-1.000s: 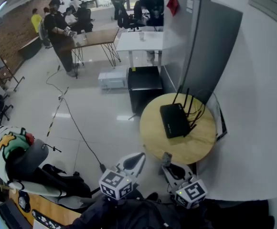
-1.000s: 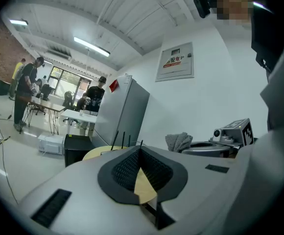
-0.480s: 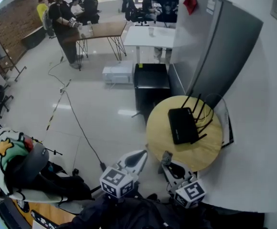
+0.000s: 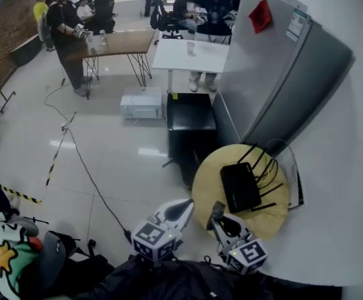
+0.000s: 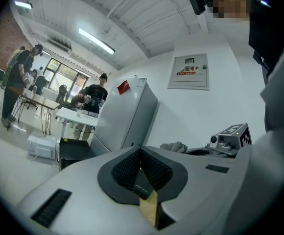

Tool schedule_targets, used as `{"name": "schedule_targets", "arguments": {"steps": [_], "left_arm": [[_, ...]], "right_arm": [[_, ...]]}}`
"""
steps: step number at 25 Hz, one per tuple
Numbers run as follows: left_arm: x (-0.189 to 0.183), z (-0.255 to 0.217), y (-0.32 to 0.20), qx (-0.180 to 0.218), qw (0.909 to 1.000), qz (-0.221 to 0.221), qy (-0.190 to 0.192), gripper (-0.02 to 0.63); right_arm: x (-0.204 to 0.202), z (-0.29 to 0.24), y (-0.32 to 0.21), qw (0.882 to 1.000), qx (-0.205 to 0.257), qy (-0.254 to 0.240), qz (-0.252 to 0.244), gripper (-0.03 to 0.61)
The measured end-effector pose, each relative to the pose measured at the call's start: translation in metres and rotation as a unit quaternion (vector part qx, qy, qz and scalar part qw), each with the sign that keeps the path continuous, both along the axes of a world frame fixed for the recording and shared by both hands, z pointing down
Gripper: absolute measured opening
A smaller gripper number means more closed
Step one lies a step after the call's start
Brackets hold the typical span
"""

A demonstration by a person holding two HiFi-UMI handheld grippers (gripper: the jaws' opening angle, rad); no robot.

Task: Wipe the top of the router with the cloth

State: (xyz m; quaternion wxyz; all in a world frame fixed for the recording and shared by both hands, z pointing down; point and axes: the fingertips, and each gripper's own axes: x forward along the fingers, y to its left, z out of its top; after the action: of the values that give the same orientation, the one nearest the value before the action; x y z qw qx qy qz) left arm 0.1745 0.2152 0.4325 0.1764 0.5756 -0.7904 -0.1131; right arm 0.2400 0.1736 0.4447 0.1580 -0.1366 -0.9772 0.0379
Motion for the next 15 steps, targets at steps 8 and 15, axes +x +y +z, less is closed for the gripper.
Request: {"name": "schedule_targets", "arguments": {"steps": [8,15], "left_arm": [[-0.067,0.008,0.005,0.01,0.9999,-0.004,0.013,0.002],[-0.122,0.028,-0.027,-0.016,0.9997,0.015,0.015,0.002]], "right_arm": [[-0.07,-0.003,-0.007,1.0,0.003,0.011,0.011,0.071],[-0.125,0.017,-0.034,1.0,-0.009,0.009,0.017,0.071]]}}
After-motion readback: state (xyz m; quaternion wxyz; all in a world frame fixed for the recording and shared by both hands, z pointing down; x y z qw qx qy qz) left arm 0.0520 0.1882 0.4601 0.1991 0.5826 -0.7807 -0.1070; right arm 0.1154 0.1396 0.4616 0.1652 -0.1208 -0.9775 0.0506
